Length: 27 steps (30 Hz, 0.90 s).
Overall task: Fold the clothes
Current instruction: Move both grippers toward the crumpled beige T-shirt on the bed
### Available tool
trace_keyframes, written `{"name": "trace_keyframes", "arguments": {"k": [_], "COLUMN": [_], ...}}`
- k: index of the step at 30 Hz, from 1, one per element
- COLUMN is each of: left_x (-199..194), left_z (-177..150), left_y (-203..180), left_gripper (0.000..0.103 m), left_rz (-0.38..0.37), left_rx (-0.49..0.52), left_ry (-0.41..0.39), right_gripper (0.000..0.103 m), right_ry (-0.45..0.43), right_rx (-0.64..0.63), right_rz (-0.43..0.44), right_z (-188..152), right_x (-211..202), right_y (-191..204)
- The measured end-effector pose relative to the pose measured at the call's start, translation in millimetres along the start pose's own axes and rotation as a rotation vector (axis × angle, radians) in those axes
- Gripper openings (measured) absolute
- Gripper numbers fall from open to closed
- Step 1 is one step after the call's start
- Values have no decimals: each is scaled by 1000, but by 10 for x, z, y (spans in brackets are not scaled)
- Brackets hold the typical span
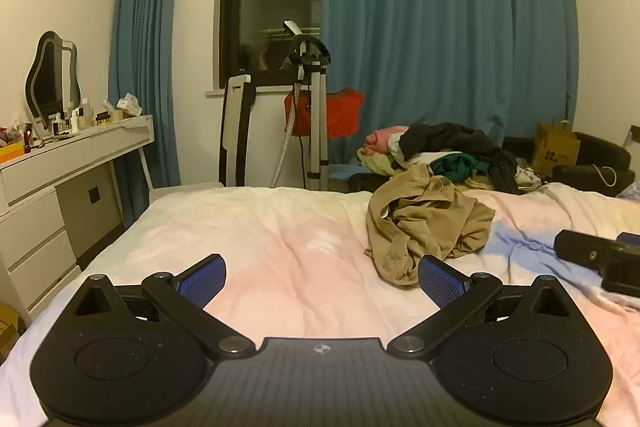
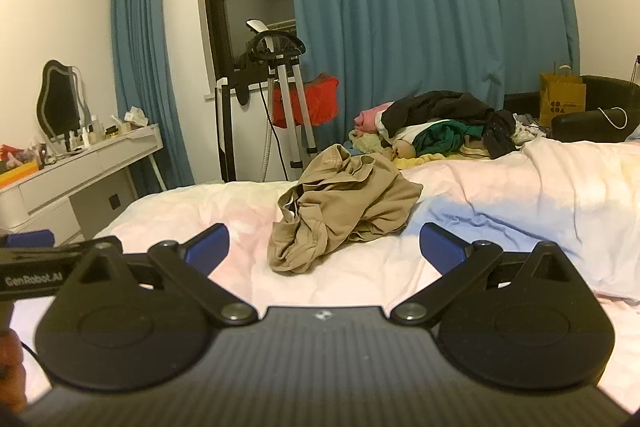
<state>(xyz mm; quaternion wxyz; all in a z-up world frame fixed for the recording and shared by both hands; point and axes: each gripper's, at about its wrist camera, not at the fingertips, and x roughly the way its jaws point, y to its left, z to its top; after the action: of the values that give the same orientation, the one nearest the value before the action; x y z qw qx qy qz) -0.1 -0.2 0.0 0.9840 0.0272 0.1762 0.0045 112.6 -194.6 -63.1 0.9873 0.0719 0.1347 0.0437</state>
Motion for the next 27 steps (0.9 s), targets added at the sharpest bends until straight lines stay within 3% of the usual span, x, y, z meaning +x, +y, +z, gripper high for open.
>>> {"name": "trace_keyframes", "arguments": {"k": [14,27], "left_x": [9,72], "left_z": [-24,-145], "left_y": [33,-24], "left_gripper": [103,103], "left_rz": [-20,-17], "left_rx": [-49,-48], "left_ry": [5,18], "right_gripper": [103,103], "right_ry": [-10,-36], "right_rx": [-10,93], "right_rz": [8,2], "right_z": [11,75], "right_x": [18,-9], "right_y": [107,-92]}}
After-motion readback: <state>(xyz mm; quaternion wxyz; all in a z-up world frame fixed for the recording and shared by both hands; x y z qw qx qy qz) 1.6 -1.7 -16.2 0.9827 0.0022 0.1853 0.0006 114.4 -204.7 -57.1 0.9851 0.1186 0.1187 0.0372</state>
